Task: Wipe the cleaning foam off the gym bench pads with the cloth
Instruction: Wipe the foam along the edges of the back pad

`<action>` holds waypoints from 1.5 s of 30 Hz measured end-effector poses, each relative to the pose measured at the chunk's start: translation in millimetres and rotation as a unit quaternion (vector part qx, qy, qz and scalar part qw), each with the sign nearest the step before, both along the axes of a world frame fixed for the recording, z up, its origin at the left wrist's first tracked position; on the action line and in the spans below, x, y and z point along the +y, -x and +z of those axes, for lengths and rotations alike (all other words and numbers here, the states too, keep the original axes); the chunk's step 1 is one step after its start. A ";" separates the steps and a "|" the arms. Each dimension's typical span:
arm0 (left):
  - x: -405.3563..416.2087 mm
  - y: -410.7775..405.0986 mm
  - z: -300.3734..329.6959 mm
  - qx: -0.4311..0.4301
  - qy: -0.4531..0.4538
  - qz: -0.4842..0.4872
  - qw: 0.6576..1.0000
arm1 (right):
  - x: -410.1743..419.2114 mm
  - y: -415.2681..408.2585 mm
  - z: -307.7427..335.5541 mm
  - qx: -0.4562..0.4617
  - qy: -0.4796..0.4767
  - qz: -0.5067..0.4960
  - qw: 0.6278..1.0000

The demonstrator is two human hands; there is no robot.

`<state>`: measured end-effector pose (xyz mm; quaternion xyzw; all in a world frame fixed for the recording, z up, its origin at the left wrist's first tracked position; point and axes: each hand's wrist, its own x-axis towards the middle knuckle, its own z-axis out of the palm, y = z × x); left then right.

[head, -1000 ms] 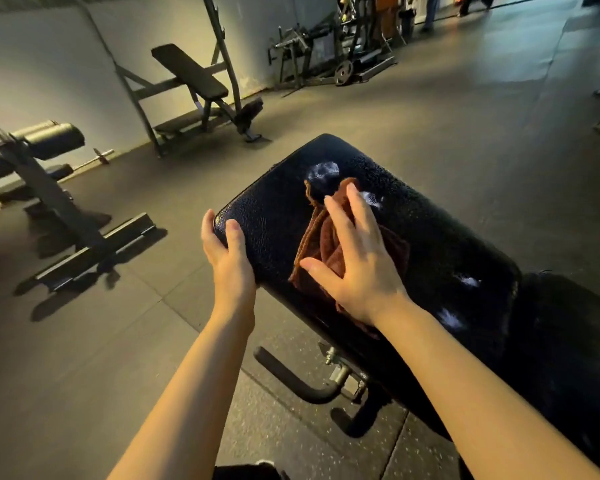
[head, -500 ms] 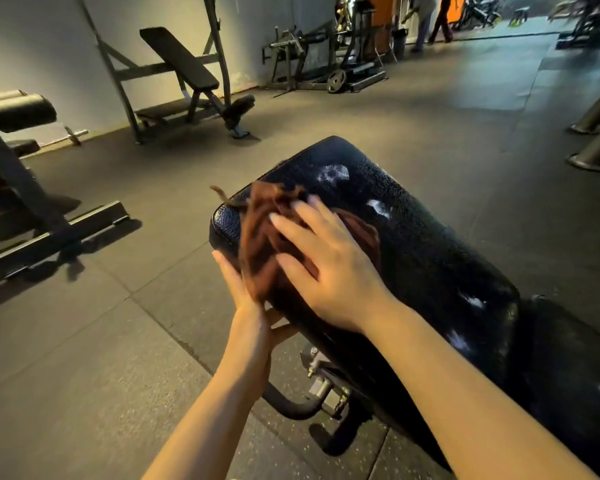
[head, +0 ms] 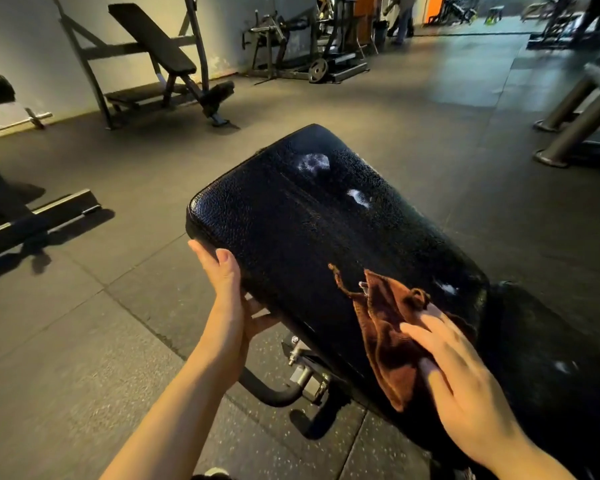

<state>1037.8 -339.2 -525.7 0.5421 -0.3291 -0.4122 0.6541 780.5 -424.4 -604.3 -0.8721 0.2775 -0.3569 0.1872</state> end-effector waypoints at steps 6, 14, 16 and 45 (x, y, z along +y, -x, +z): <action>-12.7 13.0 4.6 0.035 0.032 0.059 0.997 | -11.3 -74.4 42.6 0.005 0.068 0.059 0.996; -13.1 2.9 -4.9 0.046 0.012 0.006 0.999 | -42.9 -183.1 116.1 -0.030 0.048 0.095 0.994; -12.5 4.6 -4.8 0.045 0.008 0.006 0.999 | -42.2 -158.1 96.2 -0.059 0.042 0.083 0.994; -12.1 20.7 -4.0 0.024 0.020 0.078 0.996 | -8.6 17.3 -16.3 -0.034 -0.077 -0.105 0.991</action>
